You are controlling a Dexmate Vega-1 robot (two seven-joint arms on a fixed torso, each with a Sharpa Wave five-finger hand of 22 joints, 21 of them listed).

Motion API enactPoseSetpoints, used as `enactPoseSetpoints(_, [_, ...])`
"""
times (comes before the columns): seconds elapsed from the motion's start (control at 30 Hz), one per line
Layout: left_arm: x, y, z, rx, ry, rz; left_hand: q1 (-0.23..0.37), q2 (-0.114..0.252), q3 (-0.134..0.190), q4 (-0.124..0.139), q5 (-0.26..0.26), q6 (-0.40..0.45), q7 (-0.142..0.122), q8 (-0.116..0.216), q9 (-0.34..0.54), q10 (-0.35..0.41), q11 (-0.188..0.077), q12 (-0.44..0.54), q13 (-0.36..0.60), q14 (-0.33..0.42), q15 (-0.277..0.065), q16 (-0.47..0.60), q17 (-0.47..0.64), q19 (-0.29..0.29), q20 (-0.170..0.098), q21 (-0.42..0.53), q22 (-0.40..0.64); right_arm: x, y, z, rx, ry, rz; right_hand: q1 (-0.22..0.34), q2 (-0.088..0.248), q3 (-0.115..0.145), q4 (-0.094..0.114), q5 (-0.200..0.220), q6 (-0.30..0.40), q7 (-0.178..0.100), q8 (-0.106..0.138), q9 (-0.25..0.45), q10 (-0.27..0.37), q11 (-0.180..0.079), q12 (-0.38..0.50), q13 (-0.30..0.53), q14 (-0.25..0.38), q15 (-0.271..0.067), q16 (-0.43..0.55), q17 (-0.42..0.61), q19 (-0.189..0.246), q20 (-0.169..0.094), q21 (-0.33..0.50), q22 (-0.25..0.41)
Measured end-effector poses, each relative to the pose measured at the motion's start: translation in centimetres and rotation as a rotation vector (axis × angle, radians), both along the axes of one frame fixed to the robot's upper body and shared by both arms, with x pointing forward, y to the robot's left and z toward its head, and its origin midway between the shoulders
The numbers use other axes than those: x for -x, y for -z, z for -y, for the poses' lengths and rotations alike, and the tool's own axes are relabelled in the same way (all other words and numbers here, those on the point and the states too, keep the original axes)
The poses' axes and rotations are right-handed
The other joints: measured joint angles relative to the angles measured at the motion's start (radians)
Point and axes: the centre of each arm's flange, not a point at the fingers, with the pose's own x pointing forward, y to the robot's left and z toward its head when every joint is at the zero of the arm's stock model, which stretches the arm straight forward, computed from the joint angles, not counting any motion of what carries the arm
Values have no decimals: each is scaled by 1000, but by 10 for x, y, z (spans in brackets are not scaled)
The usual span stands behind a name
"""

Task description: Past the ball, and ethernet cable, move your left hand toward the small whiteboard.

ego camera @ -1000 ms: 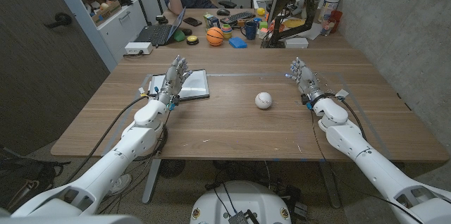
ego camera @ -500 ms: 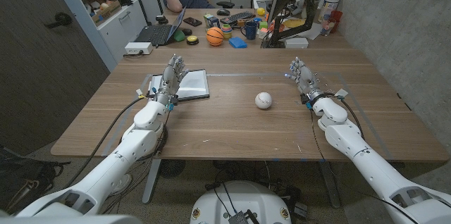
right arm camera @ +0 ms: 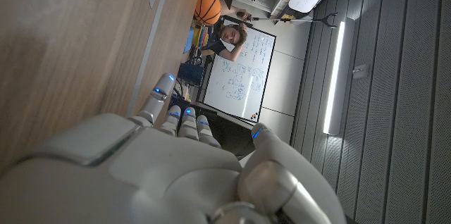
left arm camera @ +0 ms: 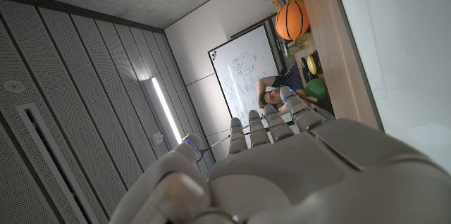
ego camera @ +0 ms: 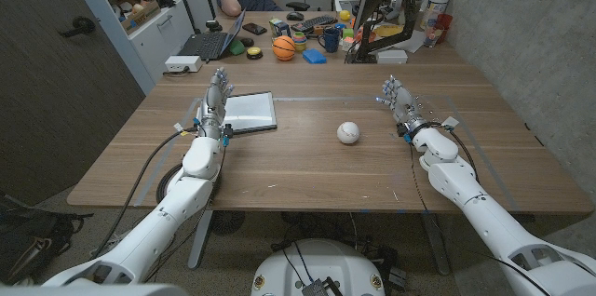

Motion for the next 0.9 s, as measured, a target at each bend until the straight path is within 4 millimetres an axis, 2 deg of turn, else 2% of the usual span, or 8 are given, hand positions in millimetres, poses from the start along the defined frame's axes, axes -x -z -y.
enactPoseSetpoints(0.1, [7, -3, -2, 2, -93, 27, 0, 0, 4, -4, 0, 7, -22, 0, 0, 4, -4, 0, 5, 0, 0, -8, 2, -10, 17, -11, 0, -1, 0, 1, -1, 0, -1, 0, 0, 0, 0, 0, 4, 4, 0, 0, 0, 0, 0, 0, 0, 0, 0, 0, 0, 0, 0, 0])
enactPoseSetpoints(0.2, [12, -5, -2, -3, -163, 45, 2, -2, 8, -8, 0, 12, -45, 0, 0, 4, -4, -4, 5, -4, 4, -10, 2, -12, 19, -15, 0, -2, 0, 1, 0, -1, -2, 0, 0, 0, 0, 0, 6, 5, 0, 0, 0, 0, 0, 0, 0, 0, 0, 0, 0, 0, 0, 0])
enactPoseSetpoints(0.3, [17, -7, -3, -11, -225, 59, 8, 3, 9, -9, 0, 20, -55, 0, 0, 4, -3, -4, 5, -4, 4, -10, 2, -17, 24, -16, 0, -3, 1, 1, 1, -1, -4, 0, 0, 0, 0, 0, 2, 9, 0, 0, 0, 0, 0, 0, 0, 0, 0, 0, 0, 0, 0, 0])
enactPoseSetpoints(0.4, [21, -9, -4, -26, -290, 76, 25, 10, 22, -22, 0, 31, -66, 0, 0, 11, -11, -8, 5, -4, 4, -16, 2, -24, 31, -29, 0, -4, 1, 2, 0, -1, -6, 0, 0, 0, 0, 0, 0, 11, 0, 0, 0, 0, 0, 0, 0, 0, 0, 0, 0, 0, -4, 0])
enactPoseSetpoints(0.67, [35, -19, -8, -75, -438, 125, 46, 20, 46, -38, 0, 36, -71, -2, 0, 7, -15, -12, 5, -8, 0, -24, -1, -41, 48, -41, 0, -6, 1, 2, -2, -3, -8, -2, 1, 0, 0, 0, 0, 11, 0, 0, 5, 5, 0, 0, 0, 0, 0, 5, 0, 0, -4, 0])
enactPoseSetpoints(0.8, [41, -23, -10, -104, -506, 145, 50, 24, 53, -44, 0, 36, -71, -8, 0, 6, -25, -12, 5, -11, -3, -24, -1, -47, 55, -52, -5, -6, 1, 3, -3, -5, -8, -4, 4, 0, 0, 0, 0, 11, 0, 0, 5, 5, 0, 0, 0, 0, 0, 5, 0, 0, -5, 0])
enactPoseSetpoints(0.9, [44, -25, -11, -128, -558, 155, 60, 26, 57, -49, 0, 36, -71, -8, 0, 0, -33, -12, 5, -12, -4, -27, -1, -60, 70, -56, -5, -7, 2, 3, -5, -5, -10, -4, 4, -4, 3, 0, 0, 11, 0, 0, 5, 6, 0, 0, 0, 0, 0, 5, 0, 0, -8, 0])
